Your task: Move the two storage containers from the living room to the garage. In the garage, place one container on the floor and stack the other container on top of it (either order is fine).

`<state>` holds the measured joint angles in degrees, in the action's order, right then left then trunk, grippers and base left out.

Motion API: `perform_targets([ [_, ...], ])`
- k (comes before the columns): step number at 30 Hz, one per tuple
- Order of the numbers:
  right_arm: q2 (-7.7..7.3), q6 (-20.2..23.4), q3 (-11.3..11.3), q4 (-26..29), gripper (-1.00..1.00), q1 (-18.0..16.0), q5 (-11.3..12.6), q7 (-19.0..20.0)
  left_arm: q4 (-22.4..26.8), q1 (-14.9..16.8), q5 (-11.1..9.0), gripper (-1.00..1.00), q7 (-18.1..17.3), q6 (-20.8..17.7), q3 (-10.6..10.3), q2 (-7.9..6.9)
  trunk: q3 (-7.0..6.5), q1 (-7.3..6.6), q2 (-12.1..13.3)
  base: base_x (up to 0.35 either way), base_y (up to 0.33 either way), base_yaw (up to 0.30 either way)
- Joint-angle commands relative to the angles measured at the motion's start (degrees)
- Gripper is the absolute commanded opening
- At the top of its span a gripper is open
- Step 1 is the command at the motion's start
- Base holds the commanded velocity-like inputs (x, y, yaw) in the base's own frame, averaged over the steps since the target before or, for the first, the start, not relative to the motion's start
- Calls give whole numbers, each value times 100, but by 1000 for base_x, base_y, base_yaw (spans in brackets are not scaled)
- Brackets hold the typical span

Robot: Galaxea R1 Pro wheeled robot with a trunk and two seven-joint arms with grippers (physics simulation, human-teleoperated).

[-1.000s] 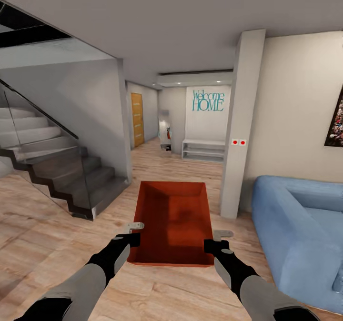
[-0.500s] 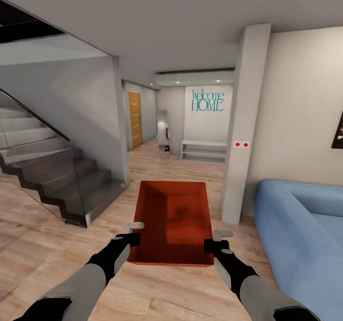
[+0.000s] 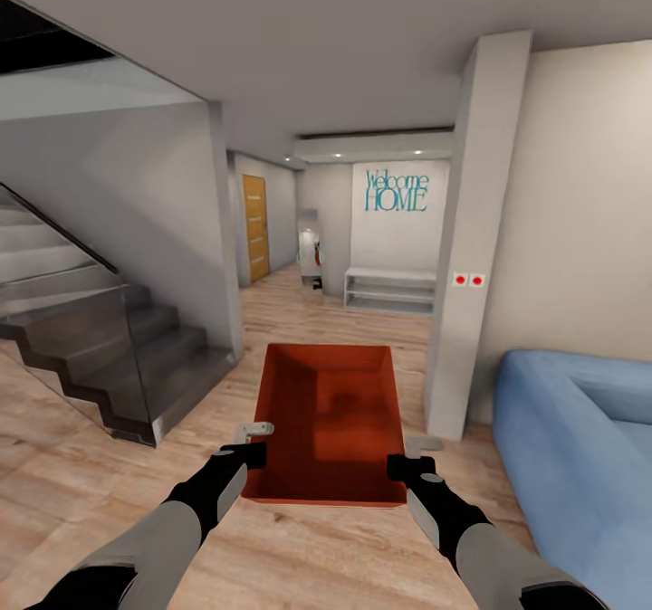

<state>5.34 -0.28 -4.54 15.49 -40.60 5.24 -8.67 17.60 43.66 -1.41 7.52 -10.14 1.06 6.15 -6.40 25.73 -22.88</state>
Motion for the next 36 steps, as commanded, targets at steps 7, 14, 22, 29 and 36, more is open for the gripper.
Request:
perform_targets([
  [7,-7,-16,23,-19,-100,0,65,-81,33,2,141,-100,56,12,70,-61,2,5,-4,322,0,0],
  [14,-7,-16,23,-19,-100,0,65,-82,33,2,141,-100,56,12,70,-61,2,5,-4,322,0,0],
  [22,-7,-16,23,-19,-100,0,65,-82,33,2,141,-100,56,12,70,-61,2,5,-4,322,0,0],
  [29,-7,-12,23,-19,-100,0,65,-82,26,2,142,-100,56,12,70,-61,2,5,-4,322,0,0],
  [36,-7,-9,23,-19,-100,0,65,-82,25,2,141,-100,56,12,70,-61,2,5,-4,322,0,0],
])
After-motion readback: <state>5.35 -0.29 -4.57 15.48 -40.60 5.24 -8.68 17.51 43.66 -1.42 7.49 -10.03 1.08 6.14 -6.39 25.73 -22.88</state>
